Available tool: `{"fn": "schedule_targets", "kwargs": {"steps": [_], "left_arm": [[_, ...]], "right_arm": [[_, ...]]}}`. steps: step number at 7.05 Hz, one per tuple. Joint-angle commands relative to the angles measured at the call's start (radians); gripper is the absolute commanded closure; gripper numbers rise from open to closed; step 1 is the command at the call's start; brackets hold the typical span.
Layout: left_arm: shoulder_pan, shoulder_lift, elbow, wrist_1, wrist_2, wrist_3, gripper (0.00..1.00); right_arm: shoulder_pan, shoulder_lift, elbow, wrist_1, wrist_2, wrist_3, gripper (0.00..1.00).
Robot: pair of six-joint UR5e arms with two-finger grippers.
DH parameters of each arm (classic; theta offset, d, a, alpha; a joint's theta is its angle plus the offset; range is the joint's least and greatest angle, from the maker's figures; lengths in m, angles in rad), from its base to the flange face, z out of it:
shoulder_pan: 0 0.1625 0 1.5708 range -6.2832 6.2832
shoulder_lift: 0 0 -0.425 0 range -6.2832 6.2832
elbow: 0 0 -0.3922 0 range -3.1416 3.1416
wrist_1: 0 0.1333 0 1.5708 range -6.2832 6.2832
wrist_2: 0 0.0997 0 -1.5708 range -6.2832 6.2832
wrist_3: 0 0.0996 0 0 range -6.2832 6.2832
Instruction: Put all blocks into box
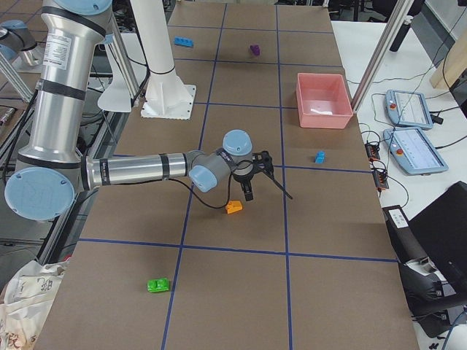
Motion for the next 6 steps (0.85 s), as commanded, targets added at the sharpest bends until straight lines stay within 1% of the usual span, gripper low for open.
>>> {"fn": "schedule_targets", "kwargs": {"steps": [1,3,4,5,6], "left_arm": [[0.0,0.0,0.0,-0.003,0.0,0.0,0.0],[0.002,0.0,-0.002,-0.003,0.0,0.0,0.0],[0.0,0.0,-0.002,-0.005,0.0,0.0,0.0],[0.0,0.0,-0.002,-0.011,0.0,0.0,0.0],[0.002,0.0,-0.002,-0.012,0.0,0.0,0.0]], "right_arm": [[-0.109,-0.057,-0.019,0.047,-0.102,0.047,0.01],[-0.132,-0.058,-0.049,0.047,-0.107,0.044,0.02],[-0.155,-0.051,-0.056,0.047,-0.116,0.04,0.13],[-0.175,-0.048,-0.057,0.047,-0.122,0.04,0.17],[-0.184,-0.041,-0.071,0.047,-0.122,0.035,0.17]]}}
